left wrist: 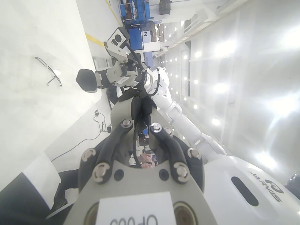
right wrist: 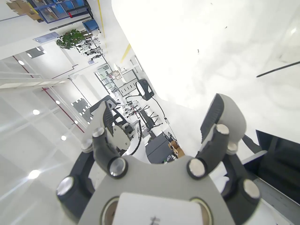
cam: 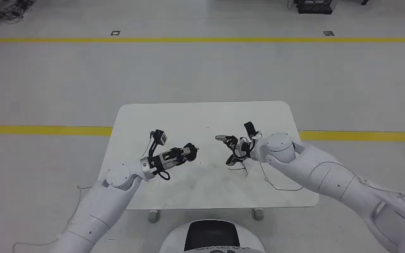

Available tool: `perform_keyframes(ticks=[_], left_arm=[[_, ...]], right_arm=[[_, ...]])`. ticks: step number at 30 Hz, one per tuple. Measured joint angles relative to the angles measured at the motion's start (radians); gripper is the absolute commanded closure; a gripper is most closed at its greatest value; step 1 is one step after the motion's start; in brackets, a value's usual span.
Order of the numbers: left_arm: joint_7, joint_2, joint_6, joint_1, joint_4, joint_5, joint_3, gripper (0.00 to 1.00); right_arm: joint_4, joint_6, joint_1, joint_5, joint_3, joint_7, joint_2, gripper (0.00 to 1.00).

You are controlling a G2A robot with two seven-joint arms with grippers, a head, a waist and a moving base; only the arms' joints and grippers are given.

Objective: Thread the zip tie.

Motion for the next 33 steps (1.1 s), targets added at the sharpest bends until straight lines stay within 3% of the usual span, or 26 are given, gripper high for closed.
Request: perform_keyframes(ticks=[4,9,21,33], left_arm=[[0.000,0.000,0.000,0.000,0.000,0.000,0.000,1.00],[0.000,0.000,0.000,0.000,0.000,0.000,0.000,1.00],[0.000,0.000,0.000,0.000,0.000,0.000,0.000,1.00],[0.000,0.000,0.000,0.000,0.000,0.000,0.000,1.00]], right_arm=[[-0.018,0.001,-0.004,-0.027,0.007,-0.023,-0.003,0.00],[-0.020,0.001,0.047,-0.007,-0.073,-0.082,-0.005,0.00],[0.015,0.001,0.050,-0.011,-0.072,-0.057,-0.008,0.00],[0.023,0.001,0.020,-0.013,-0.072,-0.145,-0.012,0.00]])
